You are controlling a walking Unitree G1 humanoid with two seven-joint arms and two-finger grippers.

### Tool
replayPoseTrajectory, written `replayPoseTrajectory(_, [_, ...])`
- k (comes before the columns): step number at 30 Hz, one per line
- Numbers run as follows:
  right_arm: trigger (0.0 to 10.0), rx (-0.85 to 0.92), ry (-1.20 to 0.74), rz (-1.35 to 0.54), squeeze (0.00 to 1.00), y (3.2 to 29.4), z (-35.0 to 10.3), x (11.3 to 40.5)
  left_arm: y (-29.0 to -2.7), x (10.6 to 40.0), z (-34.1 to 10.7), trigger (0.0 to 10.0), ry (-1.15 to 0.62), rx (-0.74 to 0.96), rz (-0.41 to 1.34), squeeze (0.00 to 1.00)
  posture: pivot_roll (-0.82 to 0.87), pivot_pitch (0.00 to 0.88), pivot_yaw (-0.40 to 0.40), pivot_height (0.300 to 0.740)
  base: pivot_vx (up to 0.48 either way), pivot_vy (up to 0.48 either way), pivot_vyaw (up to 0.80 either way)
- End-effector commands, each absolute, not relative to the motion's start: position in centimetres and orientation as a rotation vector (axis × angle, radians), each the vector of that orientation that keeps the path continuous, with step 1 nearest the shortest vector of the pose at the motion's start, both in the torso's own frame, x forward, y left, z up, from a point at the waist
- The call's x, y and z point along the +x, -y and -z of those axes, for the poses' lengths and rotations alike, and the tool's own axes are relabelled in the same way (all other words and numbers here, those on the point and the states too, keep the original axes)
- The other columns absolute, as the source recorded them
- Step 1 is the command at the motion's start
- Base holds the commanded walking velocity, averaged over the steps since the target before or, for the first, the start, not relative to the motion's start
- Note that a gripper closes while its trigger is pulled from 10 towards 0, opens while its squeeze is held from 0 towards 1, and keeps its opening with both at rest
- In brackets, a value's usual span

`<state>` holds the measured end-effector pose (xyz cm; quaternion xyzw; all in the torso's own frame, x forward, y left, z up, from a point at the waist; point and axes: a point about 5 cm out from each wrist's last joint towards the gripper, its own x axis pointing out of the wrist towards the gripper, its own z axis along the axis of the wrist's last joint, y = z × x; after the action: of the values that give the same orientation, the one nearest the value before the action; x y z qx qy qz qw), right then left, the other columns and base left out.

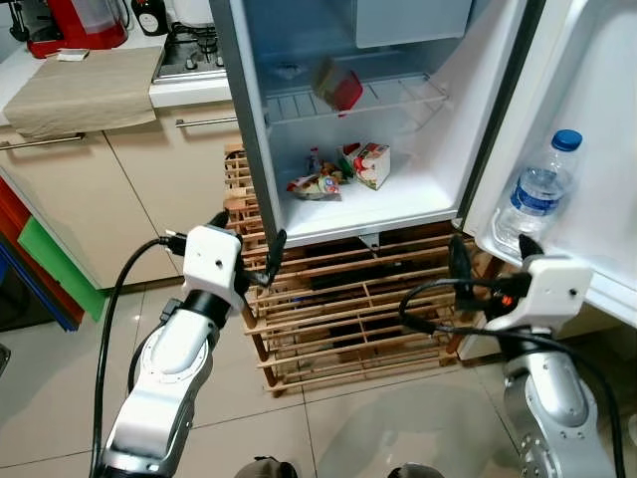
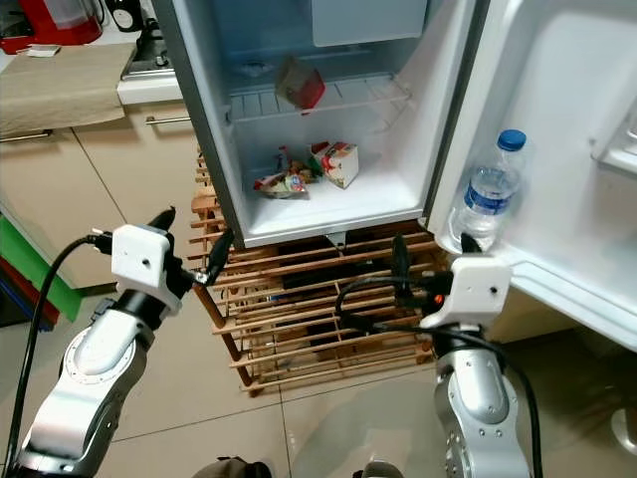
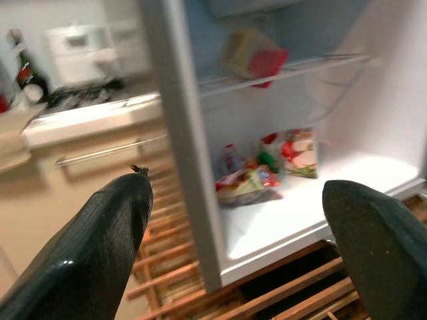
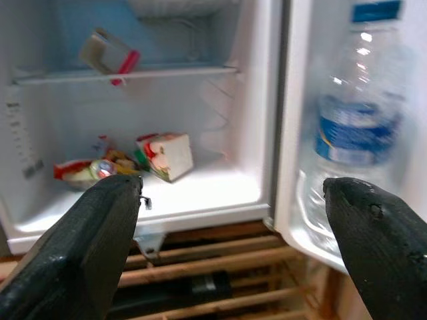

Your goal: Restocking fridge

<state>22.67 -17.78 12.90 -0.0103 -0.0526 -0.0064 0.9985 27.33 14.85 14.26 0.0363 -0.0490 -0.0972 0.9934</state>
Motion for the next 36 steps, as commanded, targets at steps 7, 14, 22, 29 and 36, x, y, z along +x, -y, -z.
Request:
replayPoseTrajectory(7, [10.0, -0.003, 0.101, 0.012, 0.0, 17.7, -12.4, 23.4, -14.0, 27.6, -14.6, 10.0, 0.095, 0.025, 0.239, 0.0, -0.14, 0.0, 0.112, 0.736, 0.0, -0.362, 0.0])
replayPoseTrajectory(14, [10.0, -0.013, 0.087, -0.01, 0.0, 18.0, -11.9, 23.0, -13.5, 27.7, -14.8, 10.0, 0.101, 0.01, 0.255, 0.0, -0.15, 0.0, 0.106, 0.736, 0.0, -0.48, 0.0])
replayPoseTrajectory(22, [10.0, -0.027, 0.071, -0.034, 0.0, 18.2, -11.5, 22.3, -13.0, 28.2, -14.7, 10.0, 0.095, -0.012, 0.259, 0.0, -0.17, 0.0, 0.12, 0.736, 0.0, -0.48, 0.0])
replayPoseTrajectory(29, [10.0, -0.159, -0.317, -0.196, 0.0, 19.5, -4.6, 18.3, -15.0, 29.8, -13.2, 10.0, -0.008, -0.018, 0.125, 0.0, -0.18, 0.0, 0.123, 0.736, 0.0, -0.137, 0.0])
replayPoseTrajectory(36, [10.0, -0.424, -0.581, 0.278, 0.0, 27.6, -1.8, 18.3, -18.0, 31.0, -7.4, 10.0, -0.372, 0.116, 0.043, 0.0, -0.18, 0.0, 0.13, 0.736, 0.0, 0.0, 0.0])
